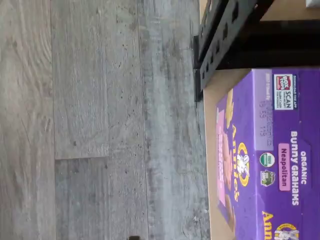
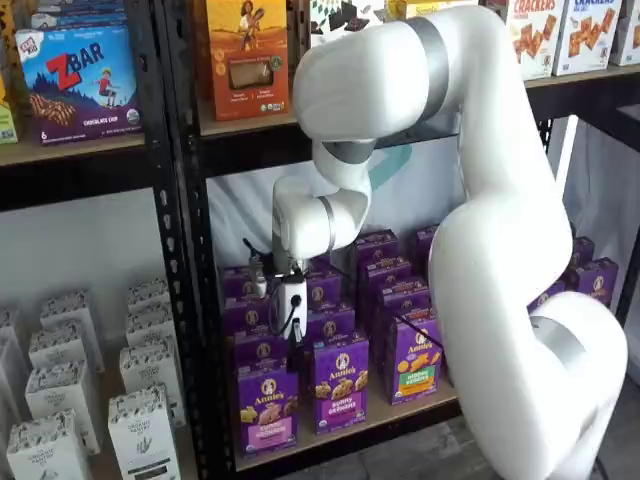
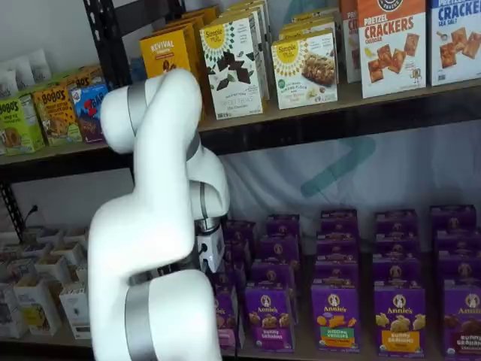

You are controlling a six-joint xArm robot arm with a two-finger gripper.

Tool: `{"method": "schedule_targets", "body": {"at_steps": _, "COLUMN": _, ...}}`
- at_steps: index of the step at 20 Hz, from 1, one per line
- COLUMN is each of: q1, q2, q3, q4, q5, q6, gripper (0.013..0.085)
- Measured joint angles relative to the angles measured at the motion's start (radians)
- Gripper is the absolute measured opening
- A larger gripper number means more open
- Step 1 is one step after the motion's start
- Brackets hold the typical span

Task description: Pick up the purple box with a pink patch in the middle, on the bottom shelf, the first box from the left

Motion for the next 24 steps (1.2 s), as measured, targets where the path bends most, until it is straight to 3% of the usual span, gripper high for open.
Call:
{"method": "schedule_targets", "body": {"at_steps": 7, "q1": 0.009, "q2": 0.021, "q3": -0.020, "q4": 0.013, "q5": 0.026, "q6": -0.002, "gripper": 0.0850}}
{"method": "schedule_targets", "body": {"at_steps": 14, "q1": 0.004, "q2": 0.051, "q3": -0.053, "q4": 0.084, "q5": 0.052, "q6": -0.069, "gripper": 0.0850}}
{"method": "schedule_targets", "body": {"at_steps": 20, "q1": -0.006, "q2": 0.113, "q3": -0.130, "q4": 0.103, "q5": 0.086, "q6": -0.093, "gripper": 0.0850}}
{"method": "schedule_targets", "body": {"at_steps": 24, "q1": -0.002, "q2": 0.143, "q3": -0.156, "q4": 0.143, "q5": 0.052, "q6": -0.126, "gripper": 0.0850}}
